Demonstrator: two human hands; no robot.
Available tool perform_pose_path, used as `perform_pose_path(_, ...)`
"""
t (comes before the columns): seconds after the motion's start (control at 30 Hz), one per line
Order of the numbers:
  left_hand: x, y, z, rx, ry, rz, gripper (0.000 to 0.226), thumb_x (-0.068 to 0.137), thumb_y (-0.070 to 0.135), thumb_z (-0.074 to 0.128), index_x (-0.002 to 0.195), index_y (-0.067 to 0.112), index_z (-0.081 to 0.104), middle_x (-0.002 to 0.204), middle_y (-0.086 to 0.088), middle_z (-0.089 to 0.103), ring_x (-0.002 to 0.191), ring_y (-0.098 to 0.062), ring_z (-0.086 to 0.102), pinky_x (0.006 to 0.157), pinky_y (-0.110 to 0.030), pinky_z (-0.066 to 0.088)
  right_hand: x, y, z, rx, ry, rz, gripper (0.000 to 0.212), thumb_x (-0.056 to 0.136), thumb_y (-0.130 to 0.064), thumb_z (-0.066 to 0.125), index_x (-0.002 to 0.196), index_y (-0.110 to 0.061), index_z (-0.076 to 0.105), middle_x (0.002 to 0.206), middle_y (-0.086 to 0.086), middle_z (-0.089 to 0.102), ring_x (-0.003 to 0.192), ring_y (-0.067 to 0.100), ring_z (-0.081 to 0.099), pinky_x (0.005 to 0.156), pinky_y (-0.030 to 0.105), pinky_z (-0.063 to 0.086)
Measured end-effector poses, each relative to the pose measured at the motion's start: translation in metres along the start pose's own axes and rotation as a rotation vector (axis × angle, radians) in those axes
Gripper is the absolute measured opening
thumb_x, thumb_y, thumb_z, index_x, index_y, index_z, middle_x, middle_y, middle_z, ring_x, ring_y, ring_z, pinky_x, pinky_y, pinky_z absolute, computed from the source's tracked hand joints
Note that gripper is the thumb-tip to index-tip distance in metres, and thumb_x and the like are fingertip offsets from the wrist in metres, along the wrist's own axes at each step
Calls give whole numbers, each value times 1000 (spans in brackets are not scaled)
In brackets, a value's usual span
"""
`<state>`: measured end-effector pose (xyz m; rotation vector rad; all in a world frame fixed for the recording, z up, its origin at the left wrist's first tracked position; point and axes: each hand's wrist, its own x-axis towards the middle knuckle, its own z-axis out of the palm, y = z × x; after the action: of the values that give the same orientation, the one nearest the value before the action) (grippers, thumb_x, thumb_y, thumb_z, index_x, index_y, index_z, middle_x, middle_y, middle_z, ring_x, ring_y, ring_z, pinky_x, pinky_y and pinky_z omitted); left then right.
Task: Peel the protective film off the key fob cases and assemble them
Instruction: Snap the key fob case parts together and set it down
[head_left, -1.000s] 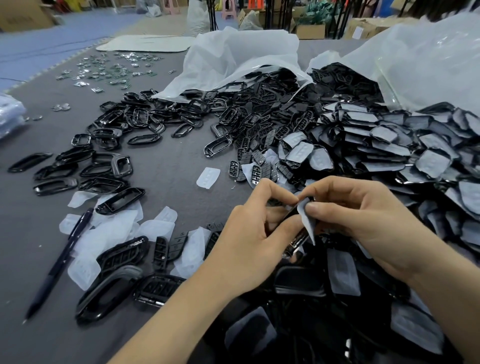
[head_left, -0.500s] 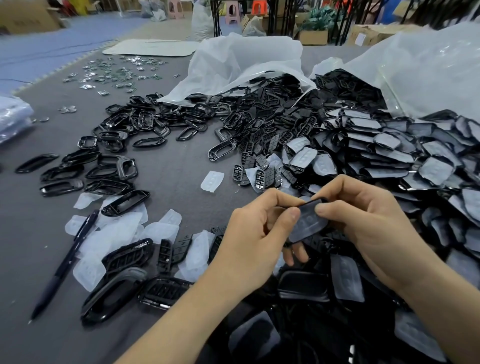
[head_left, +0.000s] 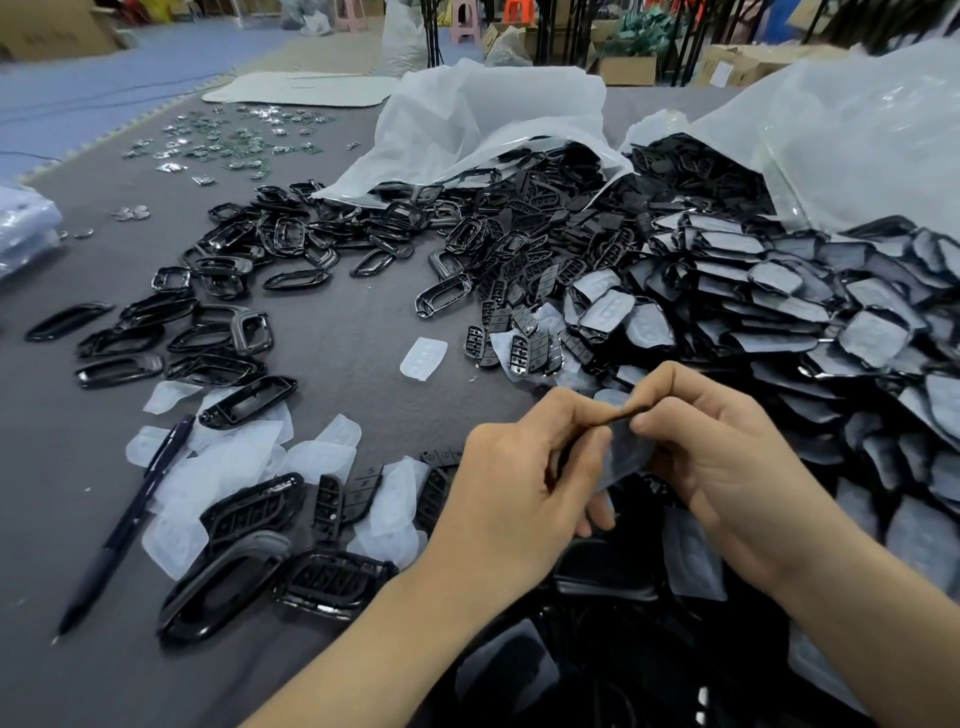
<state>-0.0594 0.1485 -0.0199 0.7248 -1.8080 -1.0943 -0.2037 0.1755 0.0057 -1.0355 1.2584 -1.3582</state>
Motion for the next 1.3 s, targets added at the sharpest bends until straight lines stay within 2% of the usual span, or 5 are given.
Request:
perform_pose_path(0.37, -1, 2, 1, -6, 50, 38, 14, 91, 27, 48, 96, 36, 58, 59, 0, 66, 42, -13, 62, 46, -20, 50, -1, 3, -1, 138, -82, 61, 17, 59, -7, 76, 66, -16, 63, 68, 9, 56, 60, 14, 55, 55, 20, 49)
perform_pose_path(0.47, -1, 3, 2, -8, 61, 34, 14, 93, 25, 50, 95, 36, 58, 59, 0, 66, 43, -13, 63, 47, -21, 51, -2, 1, 0, 140, -46, 58, 9, 56, -16, 66, 65, -15, 63, 65, 8, 56, 59, 13, 54, 53, 19, 48)
perform_pose_path(0.67, 2, 10, 6, -463, 108, -209, 10, 87, 18, 59, 90, 18, 69, 65, -3, 71, 52, -18, 68, 50, -20, 53, 1, -2, -6, 107, 64, 25, 14, 52, -22, 69, 60, -12, 64, 63, 7, 60, 59, 15, 59, 56, 23, 52)
perform_pose_path(0.93, 4, 8, 4, -495, 169, -295, 12, 90, 2, 59, 86, 10, 66, 70, -7, 73, 60, -22, 72, 55, -19, 55, 4, 2, -10, 56, 96, -11, 21, 56, -32, 74, 70, -16, 75, 71, 4, 70, 64, 14, 64, 56, 21, 53)
perform_pose_path(1.3, 5, 5, -1, -409, 141, -295, 15, 95, 11, 55, 84, 10, 65, 62, -3, 70, 49, -17, 67, 46, -18, 51, 1, 0, -6, -44, 62, -82, 11, 70, -25, 69, 73, -15, 69, 63, 2, 65, 51, 13, 59, 45, 20, 46)
